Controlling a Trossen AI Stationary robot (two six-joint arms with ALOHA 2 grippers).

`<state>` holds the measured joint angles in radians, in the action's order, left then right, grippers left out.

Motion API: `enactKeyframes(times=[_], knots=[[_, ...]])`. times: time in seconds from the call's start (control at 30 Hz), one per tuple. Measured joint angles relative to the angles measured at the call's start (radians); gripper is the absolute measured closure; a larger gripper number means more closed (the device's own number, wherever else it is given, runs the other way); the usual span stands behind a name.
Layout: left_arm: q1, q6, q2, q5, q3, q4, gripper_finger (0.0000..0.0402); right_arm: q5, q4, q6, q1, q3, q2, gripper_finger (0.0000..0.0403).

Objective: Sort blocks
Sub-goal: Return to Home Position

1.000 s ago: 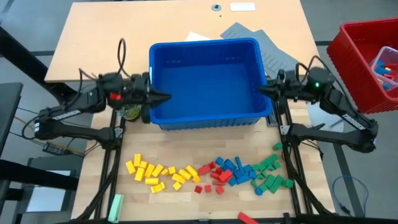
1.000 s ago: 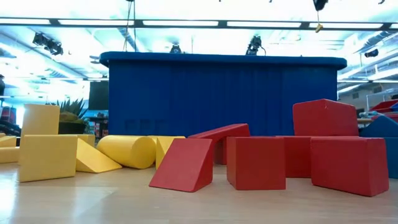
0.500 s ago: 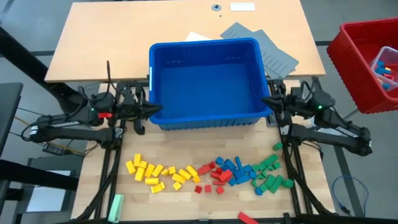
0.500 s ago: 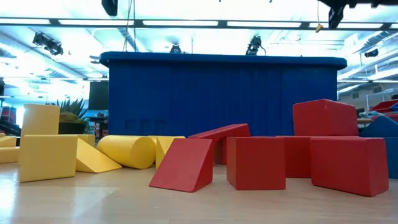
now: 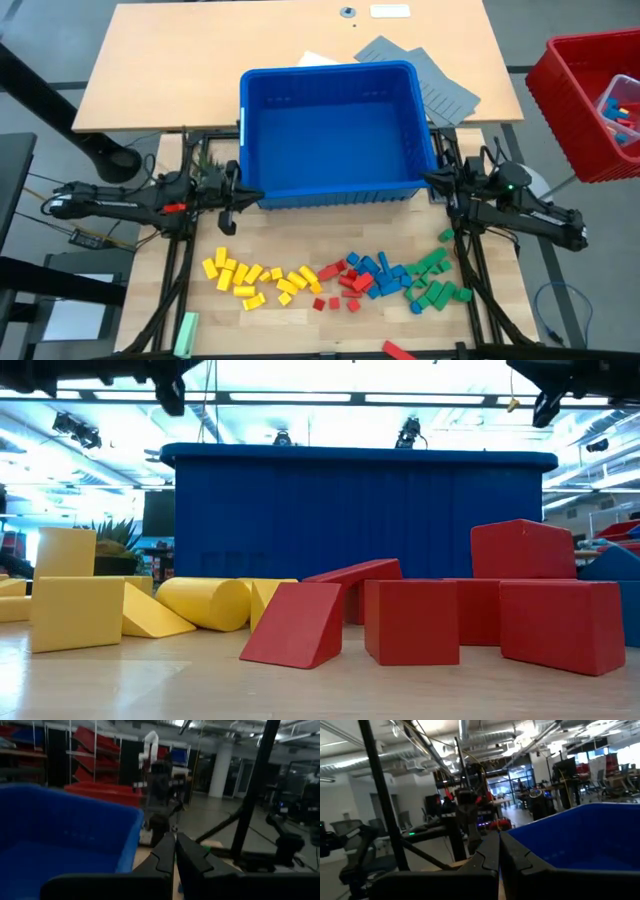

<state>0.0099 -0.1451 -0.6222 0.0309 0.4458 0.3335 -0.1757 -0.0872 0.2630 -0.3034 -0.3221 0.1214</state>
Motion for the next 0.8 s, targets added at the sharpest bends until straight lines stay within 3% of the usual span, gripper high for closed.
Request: enactKeyframes(times=[0.27,0.5,0.8], knots=[[-0.057,-0.001,0.096,0.081,-0.026,-0.120,0.0379,-0.015,0.051,0.034,0.021,0.025,-0.118,0.0403],[-0.063,0.001,0.162,0.103,-0.026,-0.266,0.0379,-0.028,0.114,0.027,0.022,0.040,-0.114,0.0403],[-0.063,-0.022,0.223,0.098,-0.026,-0.350,0.0379,-0.055,-0.153,0.068,0.022,0.250,-0.120,0.0403]])
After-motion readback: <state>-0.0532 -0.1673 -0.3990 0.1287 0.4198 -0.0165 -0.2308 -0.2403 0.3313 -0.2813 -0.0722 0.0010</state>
